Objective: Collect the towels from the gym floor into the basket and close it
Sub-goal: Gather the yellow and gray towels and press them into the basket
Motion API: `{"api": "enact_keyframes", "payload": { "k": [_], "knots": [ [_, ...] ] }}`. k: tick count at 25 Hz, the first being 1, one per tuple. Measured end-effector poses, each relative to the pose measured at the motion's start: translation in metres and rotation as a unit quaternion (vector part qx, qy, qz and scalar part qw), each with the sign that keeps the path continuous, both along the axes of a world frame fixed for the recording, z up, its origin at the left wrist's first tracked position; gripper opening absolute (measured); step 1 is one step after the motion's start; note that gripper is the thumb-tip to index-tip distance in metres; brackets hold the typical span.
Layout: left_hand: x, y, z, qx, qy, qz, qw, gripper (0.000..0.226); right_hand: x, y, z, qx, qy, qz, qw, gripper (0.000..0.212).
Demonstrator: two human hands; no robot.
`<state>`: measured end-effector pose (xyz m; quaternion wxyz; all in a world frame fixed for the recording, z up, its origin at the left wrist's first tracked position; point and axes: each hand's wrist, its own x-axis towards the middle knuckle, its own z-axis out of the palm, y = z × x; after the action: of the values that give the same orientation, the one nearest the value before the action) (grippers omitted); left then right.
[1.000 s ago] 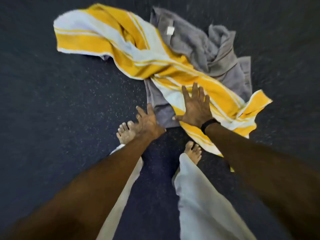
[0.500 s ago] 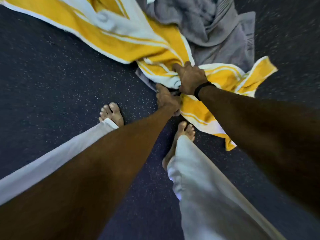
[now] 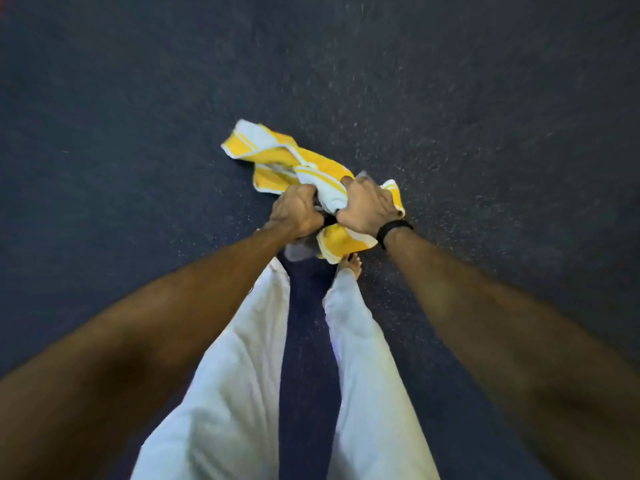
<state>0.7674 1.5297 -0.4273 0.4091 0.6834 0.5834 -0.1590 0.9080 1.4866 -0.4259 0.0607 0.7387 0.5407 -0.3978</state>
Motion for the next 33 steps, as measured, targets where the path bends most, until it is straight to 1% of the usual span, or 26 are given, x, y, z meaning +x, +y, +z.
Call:
{"api": "enact_keyframes", "payload": {
  "k": [1,2,3,5,8,10,13,15,17,20,24,28,30,33],
  "knots": [
    [-0.001,0.0,0.045,0.018,-0.004,-0.01,1.0,0.033,-0.005,-0.002,0.04,0.009,0.003,-0.02,1.0,0.048],
    [-0.001,0.001,0.077,0.031,-0.004,-0.015,0.999,0.032,-0.008,-0.003,0.07,0.017,0.004,-0.043,0.999,0.047],
    [0.001,0.001,0.096,0.039,0.0,-0.016,0.999,0.033,-0.012,-0.003,0.087,0.017,0.001,-0.071,0.997,0.047],
    [-0.003,-0.006,0.158,0.077,-0.005,-0.024,0.997,0.032,-0.013,-0.015,0.146,0.038,0.002,-0.101,0.994,0.047],
    [-0.004,-0.024,0.234,0.129,-0.025,-0.027,0.991,0.022,-0.005,-0.037,0.217,0.068,-0.001,-0.139,0.988,0.046],
    [-0.001,-0.041,0.266,0.167,-0.034,-0.045,0.984,0.017,0.001,-0.056,0.25,0.086,-0.012,-0.158,0.984,0.047],
    [0.019,-0.06,0.291,0.171,-0.049,-0.083,0.981,0.019,0.008,-0.084,0.282,0.096,-0.027,-0.191,0.976,0.05],
    [0.037,-0.074,0.306,0.173,-0.067,-0.137,0.973,0.02,0.016,-0.106,0.3,0.111,-0.041,-0.229,0.966,0.05],
    [0.052,-0.091,0.324,0.181,-0.102,-0.208,0.956,0.022,0.023,-0.135,0.314,0.132,-0.059,-0.281,0.949,0.05],
    [0.066,-0.119,0.342,0.188,-0.146,-0.302,0.923,0.024,0.022,-0.185,0.334,0.142,-0.08,-0.375,0.913,0.051],
    [0.081,-0.172,0.357,0.2,-0.204,-0.423,0.86,0.02,0.001,-0.272,0.359,0.153,-0.122,-0.501,0.843,0.048],
    [0.091,-0.243,0.374,0.193,-0.28,-0.521,0.783,0.013,-0.03,-0.365,0.38,0.153,-0.16,-0.606,0.764,0.044],
    [0.1,-0.293,0.384,0.184,-0.307,-0.574,0.737,0.014,-0.049,-0.418,0.391,0.148,-0.175,-0.653,0.722,0.042],
    [0.107,-0.383,0.402,0.171,-0.345,-0.644,0.661,0.017,-0.079,-0.5,0.406,0.144,-0.207,-0.728,0.637,0.039]
  ]
}}
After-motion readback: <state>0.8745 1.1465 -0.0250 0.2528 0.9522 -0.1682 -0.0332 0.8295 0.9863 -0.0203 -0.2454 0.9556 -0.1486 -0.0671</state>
